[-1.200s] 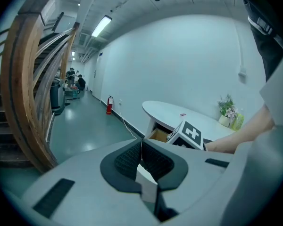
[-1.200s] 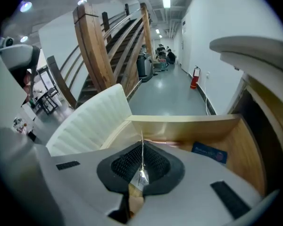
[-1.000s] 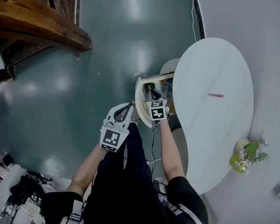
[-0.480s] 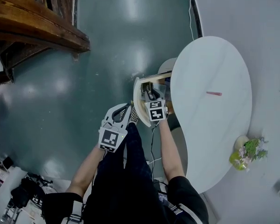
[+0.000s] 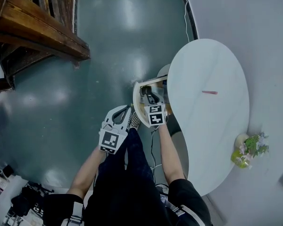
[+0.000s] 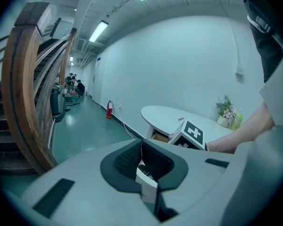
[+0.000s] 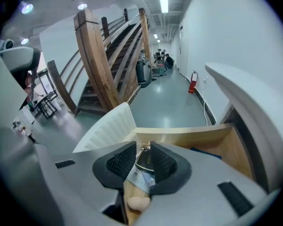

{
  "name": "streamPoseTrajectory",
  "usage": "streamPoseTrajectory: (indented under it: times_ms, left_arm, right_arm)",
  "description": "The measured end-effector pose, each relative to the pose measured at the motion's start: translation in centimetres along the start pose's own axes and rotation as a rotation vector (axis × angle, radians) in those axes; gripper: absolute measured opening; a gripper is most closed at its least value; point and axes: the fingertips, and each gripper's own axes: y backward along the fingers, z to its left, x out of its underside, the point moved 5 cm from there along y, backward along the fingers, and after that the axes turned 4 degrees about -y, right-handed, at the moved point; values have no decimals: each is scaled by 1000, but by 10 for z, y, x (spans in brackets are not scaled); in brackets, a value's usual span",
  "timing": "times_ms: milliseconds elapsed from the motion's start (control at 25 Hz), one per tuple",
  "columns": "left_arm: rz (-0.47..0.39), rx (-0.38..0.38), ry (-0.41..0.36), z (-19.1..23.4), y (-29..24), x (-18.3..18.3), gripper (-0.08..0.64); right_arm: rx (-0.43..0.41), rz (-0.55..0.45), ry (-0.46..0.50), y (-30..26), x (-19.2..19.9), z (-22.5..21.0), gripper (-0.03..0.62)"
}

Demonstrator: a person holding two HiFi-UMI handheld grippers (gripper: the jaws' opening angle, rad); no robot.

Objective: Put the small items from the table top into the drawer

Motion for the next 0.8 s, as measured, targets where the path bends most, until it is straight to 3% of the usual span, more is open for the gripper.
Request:
streamPoseTrajectory:
  times_ms: [360,800]
  left_arm:
    - [-86,-5,-49,-12,32,-56,20]
    - [-218,-23,-124,-35,87,-136,20]
  right_arm:
    - [28,-206,20,95,-48,20,49]
    - [86,-467,41,245,-99,38,37]
